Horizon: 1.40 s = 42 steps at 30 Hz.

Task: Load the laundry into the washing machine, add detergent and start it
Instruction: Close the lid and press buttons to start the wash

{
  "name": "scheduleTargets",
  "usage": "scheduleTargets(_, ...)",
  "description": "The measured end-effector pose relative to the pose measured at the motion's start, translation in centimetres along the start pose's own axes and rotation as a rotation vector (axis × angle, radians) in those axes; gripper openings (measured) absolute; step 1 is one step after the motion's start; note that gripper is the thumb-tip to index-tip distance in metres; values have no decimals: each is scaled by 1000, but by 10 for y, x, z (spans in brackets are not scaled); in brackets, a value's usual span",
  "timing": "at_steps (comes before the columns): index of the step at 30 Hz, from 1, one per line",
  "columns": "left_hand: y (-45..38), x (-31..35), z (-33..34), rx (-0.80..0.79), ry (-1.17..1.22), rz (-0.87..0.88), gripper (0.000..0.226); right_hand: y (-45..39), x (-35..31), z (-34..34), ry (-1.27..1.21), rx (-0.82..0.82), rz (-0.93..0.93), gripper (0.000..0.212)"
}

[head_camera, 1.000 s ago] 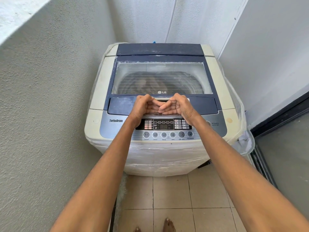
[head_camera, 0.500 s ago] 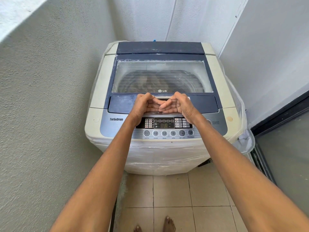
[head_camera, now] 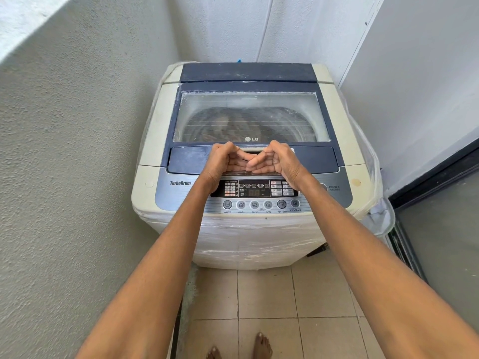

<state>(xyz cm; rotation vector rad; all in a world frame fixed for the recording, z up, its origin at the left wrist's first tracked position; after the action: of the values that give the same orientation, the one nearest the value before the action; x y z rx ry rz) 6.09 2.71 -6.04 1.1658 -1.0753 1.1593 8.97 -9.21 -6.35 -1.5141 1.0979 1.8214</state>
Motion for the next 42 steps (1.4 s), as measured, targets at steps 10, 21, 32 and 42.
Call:
scheduleTargets(10, 0, 0, 0, -1, -6, -1, 42, 1, -2, 0, 19, 8, 1, 49)
scheduleTargets(21, 0, -1, 0, -6, 11, -6, 41, 2, -3, 1, 14, 1, 0, 49)
scheduleTargets(32, -1, -1, 0, -4, 5, 3, 42, 2, -3, 1, 15, 4, -2, 48)
scheduleTargets(42, 0, -1, 1, -10, 2, 7, 41, 2, -3, 2, 18, -8, -10, 49)
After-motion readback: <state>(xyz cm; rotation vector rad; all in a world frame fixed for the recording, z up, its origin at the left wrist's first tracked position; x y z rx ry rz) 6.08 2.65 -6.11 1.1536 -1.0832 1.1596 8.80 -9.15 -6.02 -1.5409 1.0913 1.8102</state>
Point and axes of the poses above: each hand's wrist, its own y-axis away from the middle knuckle, its own z-axis out of the palm, x = y × z, the point moved 8 cm from there along -y, towards the middle knuckle, and after that the axes turned 3 degrees about z, right-handed, at the moved point
